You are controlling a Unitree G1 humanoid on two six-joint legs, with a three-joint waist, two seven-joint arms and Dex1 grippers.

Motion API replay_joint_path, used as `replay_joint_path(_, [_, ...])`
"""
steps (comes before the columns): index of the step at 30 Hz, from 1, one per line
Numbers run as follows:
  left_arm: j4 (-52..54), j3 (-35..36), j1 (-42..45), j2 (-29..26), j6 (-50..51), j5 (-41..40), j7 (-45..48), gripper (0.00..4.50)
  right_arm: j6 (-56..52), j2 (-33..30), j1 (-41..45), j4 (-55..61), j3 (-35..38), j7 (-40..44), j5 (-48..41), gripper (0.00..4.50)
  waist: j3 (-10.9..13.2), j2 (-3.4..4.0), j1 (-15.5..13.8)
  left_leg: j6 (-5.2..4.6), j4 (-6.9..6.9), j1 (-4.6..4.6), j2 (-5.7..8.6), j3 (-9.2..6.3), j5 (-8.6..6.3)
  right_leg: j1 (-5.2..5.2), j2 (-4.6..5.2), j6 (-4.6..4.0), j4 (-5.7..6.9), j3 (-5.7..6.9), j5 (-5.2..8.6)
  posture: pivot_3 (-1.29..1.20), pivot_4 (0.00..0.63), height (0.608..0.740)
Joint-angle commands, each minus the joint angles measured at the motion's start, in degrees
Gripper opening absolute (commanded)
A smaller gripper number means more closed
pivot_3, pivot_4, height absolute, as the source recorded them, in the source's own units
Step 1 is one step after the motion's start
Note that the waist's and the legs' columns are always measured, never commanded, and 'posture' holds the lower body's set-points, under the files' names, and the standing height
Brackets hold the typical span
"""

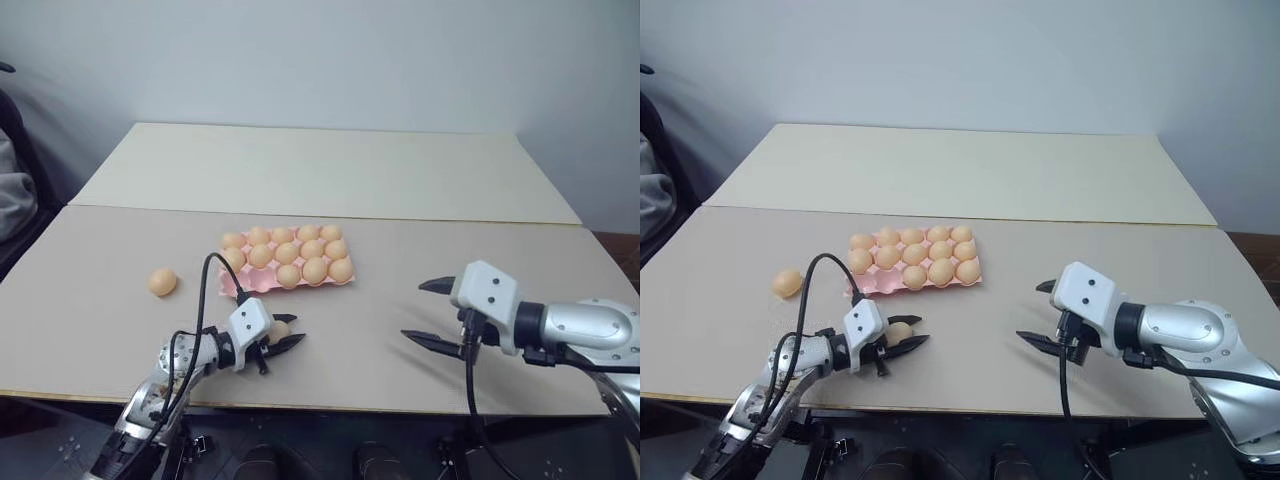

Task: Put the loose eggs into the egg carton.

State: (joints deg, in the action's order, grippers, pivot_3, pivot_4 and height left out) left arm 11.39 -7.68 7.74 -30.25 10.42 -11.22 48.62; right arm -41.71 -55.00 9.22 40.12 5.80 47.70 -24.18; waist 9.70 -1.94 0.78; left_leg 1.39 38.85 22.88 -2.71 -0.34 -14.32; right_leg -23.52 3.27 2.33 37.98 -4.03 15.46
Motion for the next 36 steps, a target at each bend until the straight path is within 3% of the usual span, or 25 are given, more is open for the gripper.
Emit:
replay_joint_path(1, [6.5, 2.6, 1.0, -0.8, 1.1, -2.2, -0.8, 1.69, 1.3, 0.1, 1.3, 0.4, 0.5, -0.6, 0.3, 4.44, 0.0, 0.00, 0.0, 0.00, 0.00, -0.02, 0.00, 0.00, 0.00, 0.03, 0.00, 0.00, -0.01, 0.00, 0.00, 0.00, 0.150, 0.740])
replay_joint_path(5, [8.8, 5.5, 2.8, -1.1, 1.4, -2.4, -3.3, 1.69, 1.3, 0.3, 1.6, 0.3, 0.2, -0.9, 0.4, 4.44, 0.0, 0.00, 0.0, -0.01, 0.00, -0.06, 0.00, -0.01, 0.00, 0.09, 0.00, 0.01, -0.03, 0.01, 0.01, 0.00, 0.150, 0.740])
replay_joint_path(14, [-4.9, 7.7, 12.2, 2.2, -5.9, 7.8, -16.6, 1.69, 1.1, 1.3, 2.3, 0.3, -0.8, -1.6, 0.9, 4.44, 0.0, -0.01, -0.1, -0.03, -0.01, -0.22, 0.02, -0.03, -0.02, 0.33, 0.01, 0.02, -0.16, 0.04, 0.01, 0.00, 0.150, 0.740])
replay_joint_path(24, [-8.5, 8.5, 12.7, 5.6, -4.5, 3.9, -16.3, 1.69, 0.4, 0.9, 1.9, 1.0, -0.1, -2.2, 0.6, 4.44, 0.0, -0.01, -0.1, -0.04, 0.00, -0.19, 0.02, -0.04, -0.02, 0.32, 0.01, 0.04, -0.18, 0.04, -0.01, 0.00, 0.150, 0.740])
replay_joint_path(32, [-10.3, 10.2, 13.8, 7.5, -9.3, 4.7, -20.3, 4.18, 0.1, 0.4, 1.5, 1.3, 0.4, -1.9, 0.2, 4.44, 0.0, -0.01, -0.1, -0.04, 0.00, -0.18, 0.02, -0.05, -0.03, 0.33, 0.02, 0.05, -0.20, 0.04, -0.01, 0.00, 0.150, 0.740])
replay_joint_path(36, [-9.7, 9.6, 12.8, 7.0, -10.2, 4.0, -18.8, 4.18, 0.4, 0.4, 1.7, 0.9, 0.0, -1.8, 0.4, 4.44, 0.0, -0.01, -0.1, -0.04, 0.00, -0.19, 0.02, -0.05, -0.03, 0.33, 0.02, 0.05, -0.20, 0.04, -0.01, 0.00, 0.150, 0.740])
